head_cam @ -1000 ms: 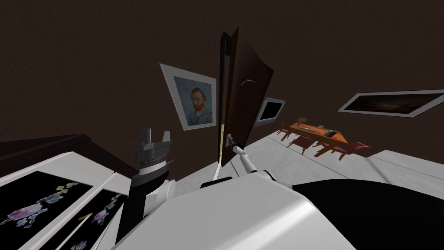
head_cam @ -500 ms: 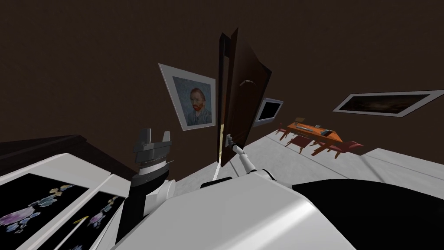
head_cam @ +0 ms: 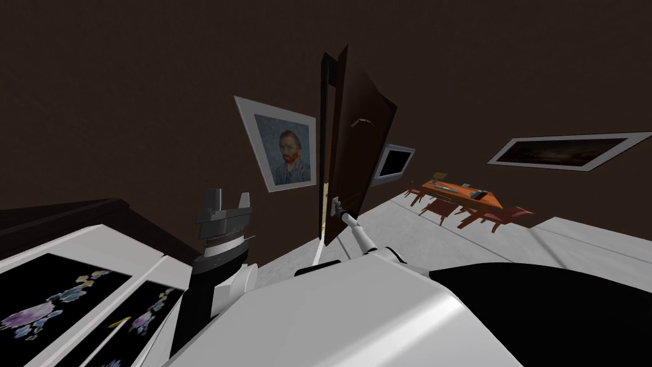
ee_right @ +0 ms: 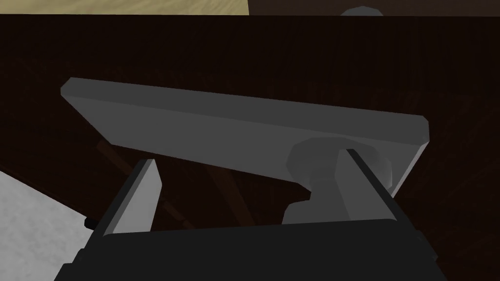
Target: Pull the door open
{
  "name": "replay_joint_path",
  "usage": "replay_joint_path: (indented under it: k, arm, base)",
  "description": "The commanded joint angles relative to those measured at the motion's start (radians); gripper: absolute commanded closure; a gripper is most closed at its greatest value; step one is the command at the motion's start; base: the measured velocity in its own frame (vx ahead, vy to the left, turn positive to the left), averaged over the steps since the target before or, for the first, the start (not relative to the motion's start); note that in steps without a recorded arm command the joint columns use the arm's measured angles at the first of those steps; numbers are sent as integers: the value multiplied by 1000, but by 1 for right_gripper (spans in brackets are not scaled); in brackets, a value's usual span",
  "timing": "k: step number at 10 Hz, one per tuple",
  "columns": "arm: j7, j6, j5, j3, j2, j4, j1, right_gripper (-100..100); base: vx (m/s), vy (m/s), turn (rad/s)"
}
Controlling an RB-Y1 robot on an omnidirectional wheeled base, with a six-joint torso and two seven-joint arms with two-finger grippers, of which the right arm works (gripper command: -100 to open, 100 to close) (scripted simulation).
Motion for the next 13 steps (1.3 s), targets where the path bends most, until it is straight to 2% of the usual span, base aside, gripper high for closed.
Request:
replay_joint_path:
  k: [1, 2, 3, 4, 5, 11, 12, 13]
  arm:
    - [-15, 17, 44, -41, 2, -4, 36, 100]
    - [-36, 61, -29, -40, 5, -4, 35, 100]
    - [-36, 61, -51, -40, 5, -4, 35, 100]
    - [-36, 61, -42, -40, 5, -16, 35, 100]
    - [-36, 61, -54, -40, 5, -12, 35, 100]
    - [-36, 61, -54, -40, 5, -4, 35, 100]
    - [-51, 88, -92, -33, 18, -19, 2, 100]
    - [-58, 101, -115, -35, 16, -21, 6, 100]
  base:
    - [-11, 0, 18]
    - [-9, -15, -137]
    - [7, -6, -72]
    - [7, -5, 0]
    - [-6, -12, 12]
    - [-1, 0, 0]
    - [-60, -25, 74]
    - [-62, -58, 60]
